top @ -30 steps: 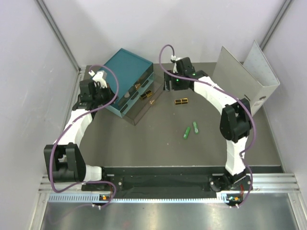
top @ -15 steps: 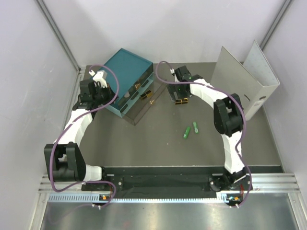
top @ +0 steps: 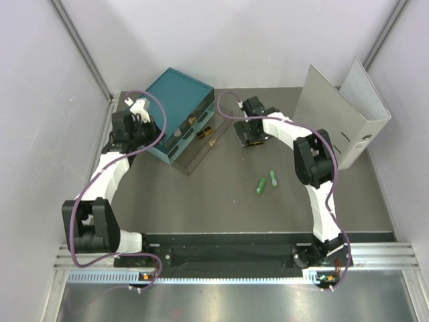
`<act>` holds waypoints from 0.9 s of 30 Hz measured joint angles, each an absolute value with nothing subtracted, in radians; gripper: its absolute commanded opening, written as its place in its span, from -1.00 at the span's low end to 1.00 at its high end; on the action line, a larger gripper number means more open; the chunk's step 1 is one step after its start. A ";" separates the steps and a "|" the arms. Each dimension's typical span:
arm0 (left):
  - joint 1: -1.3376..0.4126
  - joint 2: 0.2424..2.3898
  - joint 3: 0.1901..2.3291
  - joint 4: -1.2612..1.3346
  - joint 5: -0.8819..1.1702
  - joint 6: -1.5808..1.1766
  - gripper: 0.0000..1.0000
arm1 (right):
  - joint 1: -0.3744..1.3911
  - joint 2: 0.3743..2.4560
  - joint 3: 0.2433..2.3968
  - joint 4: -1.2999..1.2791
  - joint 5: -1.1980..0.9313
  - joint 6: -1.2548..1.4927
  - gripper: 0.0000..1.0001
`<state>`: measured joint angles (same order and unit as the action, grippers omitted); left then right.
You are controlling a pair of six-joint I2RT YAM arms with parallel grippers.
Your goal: Organize the makeup
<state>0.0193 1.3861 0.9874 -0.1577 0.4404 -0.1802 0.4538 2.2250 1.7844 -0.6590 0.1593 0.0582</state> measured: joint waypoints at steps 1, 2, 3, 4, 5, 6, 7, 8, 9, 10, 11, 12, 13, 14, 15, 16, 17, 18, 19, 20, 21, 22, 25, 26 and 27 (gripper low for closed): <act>0.019 1.386 0.987 -0.157 0.441 -0.180 -1.00 | 0.454 2.225 1.781 -0.654 0.154 0.065 0.93; 0.019 1.386 0.987 -0.157 0.440 -0.180 -1.00 | 0.454 2.225 1.780 -0.653 0.147 0.073 0.76; 0.019 1.386 0.987 -0.157 0.441 -0.180 -1.00 | 0.454 2.225 1.776 -0.645 0.138 0.078 0.60; 0.019 1.386 0.987 -0.157 0.441 -0.180 -1.00 | 0.453 2.225 1.772 -0.638 0.126 0.087 0.18; 0.019 1.386 0.987 -0.157 0.441 -0.180 -1.00 | 0.453 2.225 1.769 -0.632 0.112 0.091 -0.18; 0.019 1.386 0.987 -0.157 0.441 -0.180 -1.00 | 0.453 2.225 1.767 -0.627 0.102 0.095 -0.48; 0.019 1.386 0.987 -0.157 0.441 -0.180 -1.00 | 0.453 2.224 1.767 -0.625 0.093 0.096 -0.79; 0.019 1.386 0.987 -0.157 0.441 -0.180 -1.00 | 0.452 2.224 1.767 -0.624 0.093 0.105 -0.82; 0.019 1.386 0.987 -0.157 0.441 -0.180 -1.00 | 0.450 2.224 1.767 -0.624 0.089 0.109 -0.87; 0.019 1.386 0.987 -0.157 0.441 -0.180 -1.00 | 0.450 2.223 1.767 -0.622 0.083 0.109 -0.90; 0.019 1.386 0.987 -0.157 0.441 -0.180 -1.00 | 0.450 2.223 1.767 -0.621 0.081 0.114 -0.90; 0.019 1.386 0.987 -0.157 0.441 -0.180 -1.00 | 0.449 2.223 1.766 -0.620 0.080 0.117 -0.91; 0.019 1.386 0.987 -0.157 0.441 -0.180 -1.00 | 0.449 2.219 1.760 -0.614 0.079 0.118 -0.91; 0.019 1.386 0.987 -0.157 0.441 -0.180 -1.00 | 0.449 2.216 1.755 -0.610 0.077 0.121 -0.92; 0.019 1.386 0.987 -0.157 0.441 -0.180 -1.00 | 0.449 2.212 1.750 -0.607 0.074 0.125 -0.92; 0.019 1.386 0.987 -0.157 0.441 -0.180 -1.00 | 0.449 2.209 1.745 -0.606 0.071 0.127 -0.92; 0.019 1.386 0.987 -0.157 0.441 -0.180 -1.00 | 0.449 2.206 1.741 -0.606 0.066 0.129 -0.92; 0.019 1.386 0.987 -0.157 0.441 -0.180 -1.00 | 0.449 2.202 1.740 -0.609 0.060 0.133 -0.92; 0.019 1.386 0.987 -0.157 0.441 -0.180 -1.00 | 0.449 2.199 1.740 -0.613 0.052 0.136 -0.91; 0.019 1.386 0.987 -0.156 0.441 -0.180 -1.00 | 0.449 2.196 1.739 -0.616 0.048 0.139 -0.91; 0.019 1.386 0.987 -0.156 0.441 -0.180 -1.00 | 0.449 2.190 1.739 -0.623 0.040 0.143 -0.92; 0.019 1.386 0.987 -0.156 0.441 -0.180 -1.00 | 0.449 2.183 1.739 -0.629 0.035 0.147 -0.92; 0.019 1.386 0.987 -0.155 0.442 -0.180 -1.00 | 0.450 2.140 1.742 -0.644 0.014 0.163 -0.92; 0.019 1.386 0.987 -0.154 0.442 -0.181 -1.00 | 0.452 2.126 1.753 -0.654 0.007 0.170 -0.92; 0.019 1.386 0.987 -0.153 0.443 -0.180 -1.00 | 0.456 2.116 1.775 -0.663 0.001 0.176 -0.91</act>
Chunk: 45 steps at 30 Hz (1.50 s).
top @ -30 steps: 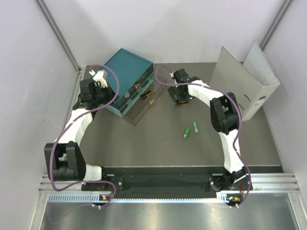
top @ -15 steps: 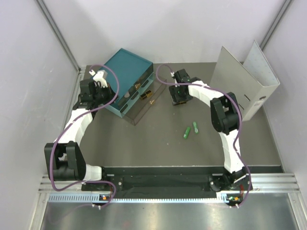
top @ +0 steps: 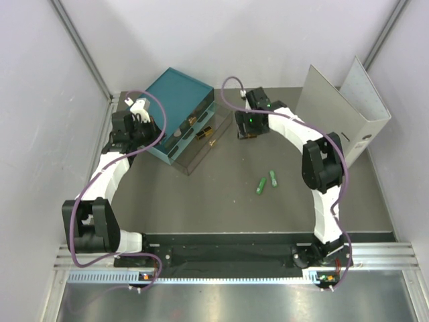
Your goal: Organize the makeup
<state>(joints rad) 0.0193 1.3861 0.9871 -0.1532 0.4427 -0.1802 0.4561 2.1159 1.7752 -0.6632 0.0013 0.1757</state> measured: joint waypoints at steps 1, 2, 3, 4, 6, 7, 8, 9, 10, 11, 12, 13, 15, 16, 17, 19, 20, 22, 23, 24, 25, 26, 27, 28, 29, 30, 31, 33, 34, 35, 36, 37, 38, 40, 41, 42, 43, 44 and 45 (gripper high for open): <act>0.019 1.386 0.987 -0.153 0.443 -0.180 -1.00 | 0.458 2.110 1.803 -0.667 -0.003 0.180 -0.91; 0.019 1.388 0.987 -0.152 0.444 -0.180 -1.00 | 0.461 2.107 1.836 -0.673 -0.008 0.186 -0.91; 0.019 1.388 0.987 -0.152 0.445 -0.180 -1.00 | 0.464 2.106 1.872 -0.677 -0.014 0.190 -0.91; 0.019 1.389 0.987 -0.150 0.446 -0.180 -1.00 | 0.469 2.106 1.908 -0.678 -0.019 0.196 -0.90; 0.019 1.390 0.987 -0.148 0.448 -0.180 -1.00 | 0.481 2.106 1.977 -0.689 -0.029 0.207 -0.88; 0.019 1.390 0.987 -0.147 0.448 -0.180 -1.00 | 0.490 2.106 2.009 -0.691 -0.033 0.213 -0.88; 0.019 1.390 0.987 -0.147 0.448 -0.180 -1.00 | 0.500 2.106 2.045 -0.696 -0.037 0.216 -0.87; 0.019 1.390 0.987 -0.147 0.448 -0.180 -1.00 | 0.509 2.106 2.069 -0.698 -0.043 0.221 -0.85; 0.019 1.390 0.987 -0.147 0.448 -0.180 -1.00 | 0.523 2.107 2.098 -0.699 -0.047 0.224 -0.85; 0.019 1.390 0.987 -0.147 0.448 -0.180 -1.00 | 0.537 2.108 2.124 -0.701 -0.051 0.229 -0.85; 0.019 1.390 0.987 -0.147 0.448 -0.180 -1.00 | 0.554 2.111 2.148 -0.702 -0.055 0.232 -0.84; 0.019 1.390 0.987 -0.147 0.448 -0.179 -1.00 | 0.573 2.115 2.167 -0.702 -0.057 0.234 -0.84; 0.019 1.390 0.987 -0.147 0.448 -0.179 -1.00 | 0.607 2.123 2.186 -0.699 -0.064 0.242 -0.83; 0.019 1.390 0.987 -0.147 0.448 -0.179 -1.00 | 0.628 2.130 2.189 -0.698 -0.069 0.248 -0.83; 0.019 1.390 0.987 -0.147 0.448 -0.179 -1.00 | 0.648 2.138 2.189 -0.698 -0.073 0.252 -0.83; 0.019 1.390 0.987 -0.147 0.448 -0.177 -1.00 | 0.686 2.160 2.189 -0.700 -0.081 0.263 -0.82; 0.019 1.390 0.987 -0.147 0.448 -0.176 -1.00 | 0.704 2.174 2.189 -0.699 -0.086 0.267 -0.81; 0.019 1.390 0.987 -0.147 0.448 -0.176 -1.00 | 0.733 2.201 2.189 -0.700 -0.097 0.279 -0.80; 0.019 1.390 0.987 -0.147 0.448 -0.176 -1.00 | 0.742 2.210 2.189 -0.700 -0.101 0.284 -0.79; 0.019 1.390 0.987 -0.147 0.448 -0.176 -1.00 | 0.753 2.220 2.189 -0.701 -0.105 0.289 -0.78; 0.019 1.390 0.987 -0.147 0.449 -0.176 -1.00 | 0.763 2.228 2.188 -0.703 -0.108 0.293 -0.77; 0.019 1.390 0.987 -0.147 0.448 -0.176 -1.00 | 0.771 2.233 2.188 -0.703 -0.111 0.297 -0.74; 0.019 1.390 0.987 -0.147 0.448 -0.176 -1.00 | 0.778 2.237 2.188 -0.703 -0.115 0.300 -0.67; 0.019 1.390 0.987 -0.147 0.448 -0.176 -1.00 | 0.783 2.240 2.188 -0.703 -0.117 0.303 -0.64; 0.019 1.390 0.987 -0.147 0.448 -0.176 -1.00 | 0.788 2.241 2.188 -0.701 -0.119 0.307 -0.62; 0.019 1.390 0.987 -0.147 0.448 -0.176 -1.00 | 0.791 2.243 2.188 -0.698 -0.120 0.309 -0.58; 0.019 1.390 0.987 -0.147 0.448 -0.176 -1.00 | 0.793 2.246 2.188 -0.694 -0.121 0.311 -0.56; 0.019 1.390 0.985 -0.146 0.448 -0.176 -1.00 | 0.796 2.254 2.188 -0.688 -0.123 0.316 -0.50; 0.019 1.390 0.985 -0.146 0.448 -0.176 -1.00 | 0.799 2.263 2.188 -0.684 -0.123 0.319 -0.49; 0.019 1.389 0.985 -0.146 0.448 -0.176 -1.00 | 0.800 2.271 2.188 -0.680 -0.125 0.320 -0.46; 0.019 1.385 0.984 -0.145 0.448 -0.176 -1.00 | 0.803 2.285 2.188 -0.678 -0.126 0.324 -0.45; 0.019 1.384 0.983 -0.144 0.448 -0.176 -1.00 | 0.805 2.297 2.186 -0.679 -0.127 0.327 -0.43; 0.019 1.383 0.981 -0.142 0.448 -0.176 -1.00 | 0.807 2.308 2.186 -0.679 -0.127 0.329 -0.43; 0.019 1.383 0.979 -0.139 0.448 -0.176 -1.00 | 0.812 2.333 2.186 -0.679 -0.129 0.337 -0.37; 0.019 1.383 0.978 -0.138 0.448 -0.176 -1.00 | 0.813 2.343 2.186 -0.679 -0.130 0.339 -0.36; 0.019 1.382 0.978 -0.137 0.448 -0.176 -1.00 | 0.815 2.350 2.186 -0.677 -0.131 0.342 -0.35; 0.019 1.378 0.976 -0.136 0.448 -0.176 -1.00 | 0.816 2.357 2.186 -0.674 -0.132 0.344 -0.33; 0.019 1.377 0.974 -0.133 0.448 -0.176 -1.00 | 0.818 2.362 2.186 -0.664 -0.134 0.345 -0.31; 0.019 1.377 0.973 -0.131 0.448 -0.176 -1.00 | 0.818 2.362 2.186 -0.661 -0.134 0.345 -0.21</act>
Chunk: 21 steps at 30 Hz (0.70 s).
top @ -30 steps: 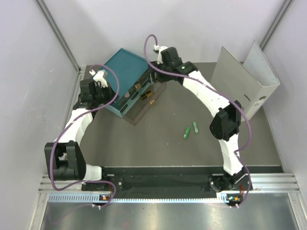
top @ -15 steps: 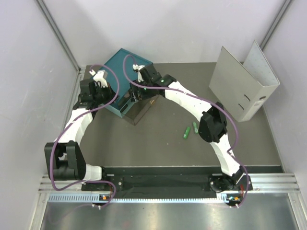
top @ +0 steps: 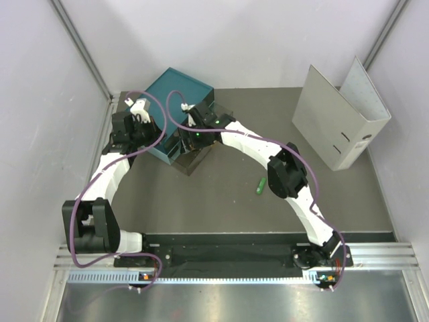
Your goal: Organize the makeup
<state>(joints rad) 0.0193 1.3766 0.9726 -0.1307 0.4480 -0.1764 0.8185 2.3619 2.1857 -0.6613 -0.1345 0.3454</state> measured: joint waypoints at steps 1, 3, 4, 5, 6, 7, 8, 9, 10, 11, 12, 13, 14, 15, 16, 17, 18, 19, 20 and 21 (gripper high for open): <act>0.019 1.377 0.972 -0.130 0.448 -0.176 -1.00 | 0.818 2.362 2.186 -0.661 -0.136 0.346 -0.20; 0.019 1.376 0.972 -0.130 0.448 -0.176 -1.00 | 0.818 2.362 2.186 -0.660 -0.136 0.352 -0.07; 0.019 1.376 0.972 -0.130 0.448 -0.176 -1.00 | 0.818 2.362 2.186 -0.659 -0.136 0.353 -0.03; 0.019 1.376 0.972 -0.130 0.448 -0.176 -1.00 | 0.819 2.362 2.186 -0.659 -0.136 0.353 0.02; 0.019 1.376 0.971 -0.129 0.448 -0.176 -1.00 | 0.819 2.362 2.186 -0.659 -0.136 0.353 0.10; 0.019 1.376 0.971 -0.128 0.448 -0.176 -1.00 | 0.819 2.362 2.186 -0.659 -0.136 0.354 0.10; 0.019 1.376 0.970 -0.127 0.448 -0.176 -1.00 | 0.819 2.362 2.186 -0.659 -0.136 0.354 0.12; 0.019 1.376 0.969 -0.126 0.448 -0.176 -1.00 | 0.819 2.362 2.184 -0.658 -0.134 0.355 0.19; 0.019 1.376 0.968 -0.124 0.448 -0.176 -1.00 | 0.819 2.362 2.184 -0.658 -0.133 0.356 0.22; 0.019 1.376 0.967 -0.123 0.448 -0.176 -1.00 | 0.820 2.362 2.184 -0.658 -0.132 0.358 0.23; 0.019 1.376 0.967 -0.123 0.448 -0.176 -1.00 | 0.820 2.362 2.184 -0.658 -0.130 0.360 0.28; 0.019 1.374 0.967 -0.123 0.448 -0.176 -1.00 | 0.820 2.361 2.183 -0.657 -0.128 0.361 0.32; 0.019 1.373 0.967 -0.123 0.448 -0.176 -1.00 | 0.820 2.358 2.180 -0.655 -0.127 0.363 0.35; 0.019 1.373 0.967 -0.123 0.448 -0.176 -1.00 | 0.821 2.357 2.179 -0.655 -0.125 0.364 0.49; 0.019 1.373 0.967 -0.123 0.448 -0.176 -1.00 | 0.821 2.354 2.177 -0.655 -0.124 0.368 0.56; 0.019 1.373 0.967 -0.123 0.448 -0.176 -1.00 | 0.821 2.347 2.173 -0.655 -0.122 0.371 0.65; 0.019 1.373 0.967 -0.123 0.448 -0.176 -1.00 | 0.821 2.341 2.173 -0.659 -0.120 0.374 0.67; 0.019 1.373 0.967 -0.123 0.448 -0.176 -1.00 | 0.821 2.333 2.173 -0.658 -0.117 0.378 0.70; 0.019 1.373 0.967 -0.123 0.448 -0.176 -1.00 | 0.821 2.326 2.173 -0.659 -0.115 0.381 0.72; 0.019 1.373 0.967 -0.123 0.448 -0.176 -1.00 | 0.821 2.316 2.173 -0.658 -0.113 0.383 0.73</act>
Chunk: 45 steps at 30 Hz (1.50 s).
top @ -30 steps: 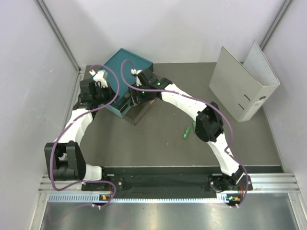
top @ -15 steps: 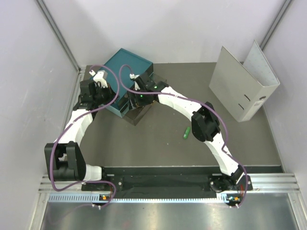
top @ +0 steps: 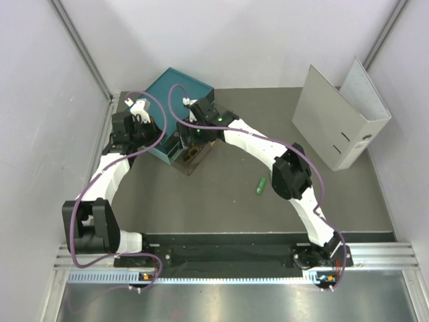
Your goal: Organize the makeup
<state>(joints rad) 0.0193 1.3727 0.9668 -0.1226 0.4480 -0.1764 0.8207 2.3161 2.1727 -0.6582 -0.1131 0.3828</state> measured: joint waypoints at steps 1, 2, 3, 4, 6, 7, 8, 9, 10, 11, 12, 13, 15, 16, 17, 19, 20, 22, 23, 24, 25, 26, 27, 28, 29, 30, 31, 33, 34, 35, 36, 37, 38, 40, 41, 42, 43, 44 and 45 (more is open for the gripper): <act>0.019 1.373 0.966 -0.123 0.448 -0.176 -1.00 | 0.821 2.308 2.173 -0.658 -0.112 0.386 0.73; 0.019 1.373 0.967 -0.122 0.448 -0.176 -1.00 | 0.821 2.297 2.173 -0.658 -0.109 0.388 0.74; 0.019 1.373 0.966 -0.123 0.448 -0.176 -1.00 | 0.821 2.290 2.173 -0.658 -0.107 0.389 0.74; 0.019 1.373 0.966 -0.123 0.448 -0.176 -1.00 | 0.821 2.283 2.173 -0.658 -0.106 0.390 0.75; 0.019 1.372 0.966 -0.122 0.448 -0.175 -1.00 | 0.821 2.273 2.173 -0.656 -0.103 0.395 0.75; 0.019 1.372 0.966 -0.122 0.448 -0.173 -1.00 | 0.821 2.270 2.173 -0.655 -0.102 0.397 0.75; 0.019 1.370 0.965 -0.122 0.448 -0.173 -1.00 | 0.821 2.267 2.171 -0.653 -0.100 0.398 0.75; 0.019 1.370 0.964 -0.122 0.448 -0.172 -1.00 | 0.821 2.261 2.164 -0.651 -0.097 0.400 0.76; 0.019 1.369 0.963 -0.120 0.448 -0.171 -1.00 | 0.821 2.254 2.154 -0.651 -0.092 0.403 0.77; 0.019 1.367 0.960 -0.116 0.448 -0.171 -1.00 | 0.821 2.243 2.143 -0.652 -0.083 0.404 0.78; 0.019 1.366 0.957 -0.113 0.448 -0.171 -1.00 | 0.821 2.234 2.133 -0.654 -0.075 0.405 0.79; 0.019 1.364 0.954 -0.109 0.448 -0.170 -1.00 | 0.821 2.219 2.119 -0.655 -0.066 0.404 0.79; 0.019 1.363 0.951 -0.104 0.448 -0.169 -1.00 | 0.821 2.181 2.089 -0.667 -0.039 0.402 0.79; 0.019 1.363 0.950 -0.103 0.448 -0.169 -1.00 | 0.821 2.156 2.069 -0.675 -0.025 0.398 0.79; 0.019 1.363 0.950 -0.102 0.448 -0.169 -1.00 | 0.821 2.127 2.048 -0.683 -0.010 0.395 0.79; 0.019 1.364 0.950 -0.101 0.449 -0.169 -1.00 | 0.821 2.046 1.978 -0.700 0.020 0.392 0.77; 0.019 1.364 0.950 -0.101 0.449 -0.169 -1.00 | 0.821 2.003 1.944 -0.713 0.035 0.389 0.75; 0.019 1.369 0.952 -0.103 0.449 -0.168 -1.00 | 0.821 1.908 1.858 -0.720 0.064 0.389 0.75; 0.019 1.373 0.954 -0.105 0.450 -0.168 -1.00 | 0.821 1.864 1.818 -0.735 0.079 0.390 0.74; 0.019 1.374 0.956 -0.107 0.451 -0.168 -1.00 | 0.821 1.816 1.769 -0.740 0.094 0.395 0.74; 0.019 1.375 0.958 -0.109 0.452 -0.167 -1.00 | 0.821 1.773 1.719 -0.743 0.108 0.402 0.72; 0.019 1.375 0.959 -0.110 0.452 -0.165 -1.00 | 0.821 1.731 1.666 -0.754 0.120 0.410 0.66; 0.019 1.375 0.960 -0.112 0.452 -0.165 -1.00 | 0.821 1.695 1.613 -0.760 0.134 0.421 0.60; 0.019 1.375 0.960 -0.112 0.452 -0.165 -1.00 | 0.821 1.662 1.555 -0.764 0.146 0.430 0.57; 0.019 1.375 0.960 -0.112 0.452 -0.165 -1.00 | 0.821 1.634 1.495 -0.770 0.159 0.440 0.49; 0.019 1.375 0.960 -0.113 0.453 -0.164 -1.00 | 0.821 1.613 1.438 -0.773 0.170 0.451 0.42; 0.019 1.375 0.960 -0.113 0.453 -0.164 -1.00 | 0.821 1.595 1.373 -0.783 0.179 0.466 0.34; 0.019 1.375 0.960 -0.113 0.453 -0.162 -1.00 | 0.820 1.581 1.272 -0.794 0.194 0.486 0.31; 0.019 1.375 0.960 -0.112 0.453 -0.162 -1.00 | 0.819 1.580 1.236 -0.800 0.199 0.496 0.27; 0.019 1.375 0.960 -0.113 0.454 -0.162 -1.00 | 0.813 1.577 1.192 -0.803 0.206 0.508 0.23; 0.020 1.375 0.960 -0.112 0.455 -0.162 -1.00 | 0.809 1.576 1.162 -0.811 0.213 0.517 0.23; 0.020 1.375 0.960 -0.112 0.455 -0.162 -1.00 | 0.806 1.575 1.142 -0.814 0.218 0.524 0.22; 0.020 1.375 0.960 -0.112 0.456 -0.162 -1.00 | 0.800 1.573 1.124 -0.816 0.224 0.533 0.20; 0.020 1.377 0.960 -0.112 0.456 -0.162 -1.00 | 0.786 1.571 1.110 -0.818 0.236 0.546 0.19; 0.020 1.377 0.960 -0.112 0.457 -0.162 -1.00 | 0.780 1.570 1.106 -0.811 0.241 0.551 0.18; 0.021 1.377 0.960 -0.112 0.457 -0.162 -1.00 | 0.774 1.570 1.105 -0.806 0.244 0.553 0.19; 0.021 1.377 0.960 -0.112 0.458 -0.162 -1.00 | 0.768 1.569 1.104 -0.797 0.247 0.555 0.18; 0.021 1.377 0.960 -0.112 0.458 -0.162 -1.00 | 0.766 1.569 1.101 -0.789 0.250 0.557 0.18; 0.022 1.377 0.960 -0.112 0.459 -0.162 -1.00 | 0.762 1.569 1.098 -0.779 0.250 0.559 0.17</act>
